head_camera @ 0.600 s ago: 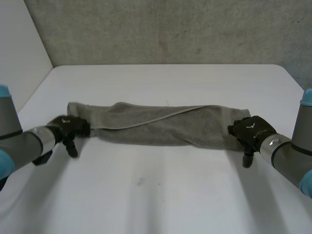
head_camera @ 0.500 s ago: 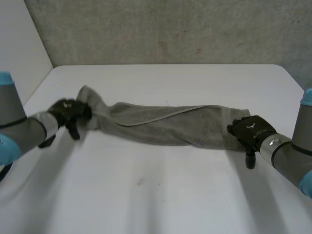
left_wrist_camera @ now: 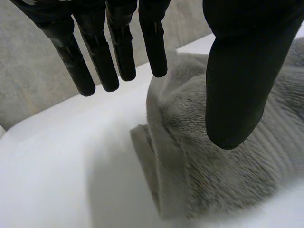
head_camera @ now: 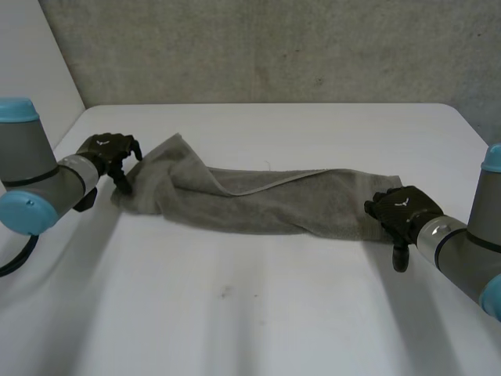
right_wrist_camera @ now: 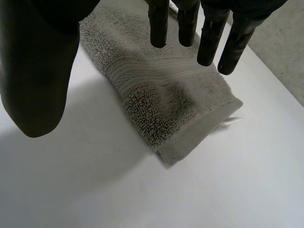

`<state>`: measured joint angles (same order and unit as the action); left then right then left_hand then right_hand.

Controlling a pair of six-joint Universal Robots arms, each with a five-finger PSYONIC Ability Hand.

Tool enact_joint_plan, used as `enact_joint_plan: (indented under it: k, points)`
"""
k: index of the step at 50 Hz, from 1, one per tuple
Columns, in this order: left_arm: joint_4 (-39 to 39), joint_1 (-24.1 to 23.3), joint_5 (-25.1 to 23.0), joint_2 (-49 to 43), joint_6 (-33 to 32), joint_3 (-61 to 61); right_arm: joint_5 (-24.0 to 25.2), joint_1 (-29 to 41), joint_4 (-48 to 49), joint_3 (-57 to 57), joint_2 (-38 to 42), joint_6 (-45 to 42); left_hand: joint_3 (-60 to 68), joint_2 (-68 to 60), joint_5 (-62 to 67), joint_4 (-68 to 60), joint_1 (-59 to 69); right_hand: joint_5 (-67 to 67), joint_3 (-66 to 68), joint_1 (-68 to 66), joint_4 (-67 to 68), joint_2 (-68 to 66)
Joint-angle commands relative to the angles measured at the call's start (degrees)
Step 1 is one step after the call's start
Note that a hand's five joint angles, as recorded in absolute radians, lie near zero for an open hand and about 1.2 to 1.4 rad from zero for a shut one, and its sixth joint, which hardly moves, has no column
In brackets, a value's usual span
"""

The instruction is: Fold the towel.

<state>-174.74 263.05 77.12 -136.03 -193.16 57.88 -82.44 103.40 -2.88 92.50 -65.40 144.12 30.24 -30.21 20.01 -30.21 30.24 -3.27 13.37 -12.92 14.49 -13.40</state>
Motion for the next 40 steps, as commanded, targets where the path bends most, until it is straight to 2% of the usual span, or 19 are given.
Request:
enact_joint_plan:
  k: [1,7,16,21,27,29,32,34,35,37,38,39,40]
  points:
    - [-0.3,0.1,-0.7,5.2,-0.1,8.6,0.0,0.0,2.1,0.3,0.0,0.2,4.4,-4.4,4.6,-4.4,4.4,3.3,-3.4,2.9,-4.5,3.4]
    - [-3.5,0.2,-0.6,8.6,-0.2,15.9,0.1,-0.2,5.5,1.1,0.3,0.5,4.0,-4.1,4.3,-4.1,4.0,3.3,-3.4,2.9,-4.5,3.4]
    - [-10.5,0.3,-0.4,7.7,-0.7,19.5,1.1,-2.0,6.0,0.5,2.7,0.7,4.0,-4.1,4.3,-4.1,4.0,3.3,-3.4,2.9,-4.5,3.4]
    - [-12.1,0.2,-0.3,6.3,-5.7,21.4,3.1,-4.2,6.5,-0.1,5.2,0.5,4.4,-4.4,4.6,-4.4,4.4,3.3,-3.4,2.9,-4.5,3.4]
    - [-13.6,0.2,-0.1,5.5,-9.4,22.2,3.3,-4.9,8.8,-1.2,6.9,0.6,5.5,-5.6,5.8,-5.6,5.5,-1.5,1.4,-1.9,0.3,-1.4]
    - [-15.2,0.2,-0.1,5.4,-10.3,23.2,3.4,-6.1,10.2,-1.8,7.7,0.6,12.9,-12.9,13.1,-12.9,12.9,-7.0,6.9,-7.4,5.8,-6.9]
    - [-16.0,0.2,-0.1,5.4,-10.3,23.6,3.4,-6.5,10.4,-2.3,8.2,0.7,16.1,-16.2,16.4,-16.2,16.1,-10.8,10.7,-11.1,9.6,-10.6]
    - [-17.2,0.2,-0.1,5.5,-10.4,24.8,3.4,-6.5,10.4,-3.4,9.7,0.6,26.3,-26.4,26.6,-26.4,26.3,-26.5,26.4,-26.9,25.3,-26.4]
    - [-17.2,0.2,-0.1,5.5,-10.4,24.8,3.4,-6.5,10.4,-3.4,9.7,0.6,26.4,-26.4,26.6,-26.4,26.4,-26.6,26.5,-26.9,25.4,-26.5]
    - [-17.8,0.2,0.1,6.0,-10.5,25.7,3.4,-6.6,10.4,-4.5,10.6,0.7,39.6,-39.6,39.8,-39.6,39.6,-49.2,49.1,-49.5,47.9,-49.0]
    - [-17.8,0.2,0.1,6.0,-10.5,25.7,3.4,-6.6,10.4,-4.5,10.6,0.7,39.7,-39.7,39.9,-39.7,39.7,-49.3,49.2,-49.6,48.1,-49.2]
    - [-17.8,0.2,0.2,6.5,-10.5,26.0,3.3,-6.6,10.4,-5.0,10.8,0.8,49.7,-49.7,49.9,-49.7,49.7,-63.8,63.7,-64.1,62.6,-63.7]
    - [-17.8,0.2,0.2,6.5,-10.5,26.0,3.3,-6.6,10.4,-5.1,10.8,0.8,49.8,-49.8,50.0,-49.8,49.8,-63.9,63.8,-64.3,62.7,-63.8]
